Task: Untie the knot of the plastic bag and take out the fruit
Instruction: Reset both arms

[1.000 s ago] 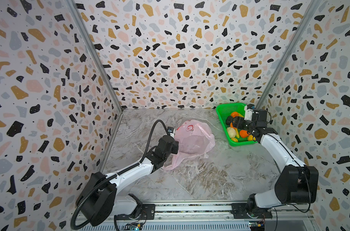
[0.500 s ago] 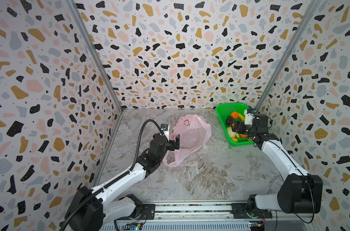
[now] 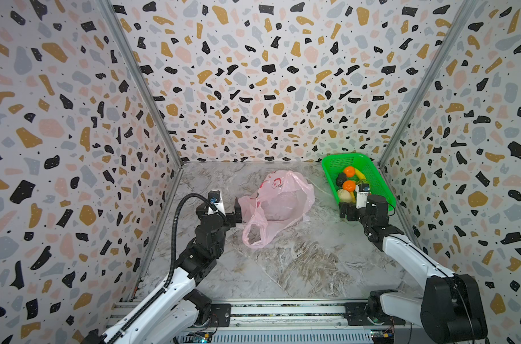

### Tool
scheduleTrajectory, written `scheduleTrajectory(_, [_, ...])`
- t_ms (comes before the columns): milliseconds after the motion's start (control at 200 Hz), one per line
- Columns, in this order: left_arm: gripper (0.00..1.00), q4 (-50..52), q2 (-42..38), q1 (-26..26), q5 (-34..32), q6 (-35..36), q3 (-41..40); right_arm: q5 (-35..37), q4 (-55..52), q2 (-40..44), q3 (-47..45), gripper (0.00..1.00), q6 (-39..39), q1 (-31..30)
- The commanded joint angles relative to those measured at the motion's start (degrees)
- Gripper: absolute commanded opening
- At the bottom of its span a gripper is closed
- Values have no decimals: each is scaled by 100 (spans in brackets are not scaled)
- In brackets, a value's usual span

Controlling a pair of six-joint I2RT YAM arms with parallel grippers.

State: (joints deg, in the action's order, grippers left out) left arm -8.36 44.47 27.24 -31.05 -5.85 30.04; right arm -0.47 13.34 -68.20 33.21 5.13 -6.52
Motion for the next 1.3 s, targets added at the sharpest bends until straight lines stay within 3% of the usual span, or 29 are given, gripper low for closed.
scheduleTrajectory(0, [99, -544, -119, -500, 49, 365, -581, 131, 1394, 206, -446, 99, -441, 32])
scheduleTrajectory(205, [100, -2883, 11, -1411, 521, 796, -1812, -72, 2987, -201, -1215, 99, -704, 34])
scheduleTrajectory(350, [99, -3728, 682, -1482, 432, 951, -2081, 220, 3970, -563, -1642, 99, -722, 65])
scheduleTrajectory(771, [100, -5841, 2652, -1721, 696, 767, -2388, -67, 6425, -1576, -2475, 99, -667, 242])
scheduleTrajectory(1021, [100, -6675, 3550, -1845, 641, 605, -2374, 177, 6316, -1725, -2305, 99, -797, 82])
scheduleTrajectory(1291, [99, -6192, 3542, -1933, 636, 497, -2144, 269, 6028, -1735, -2235, 99, -750, 64])
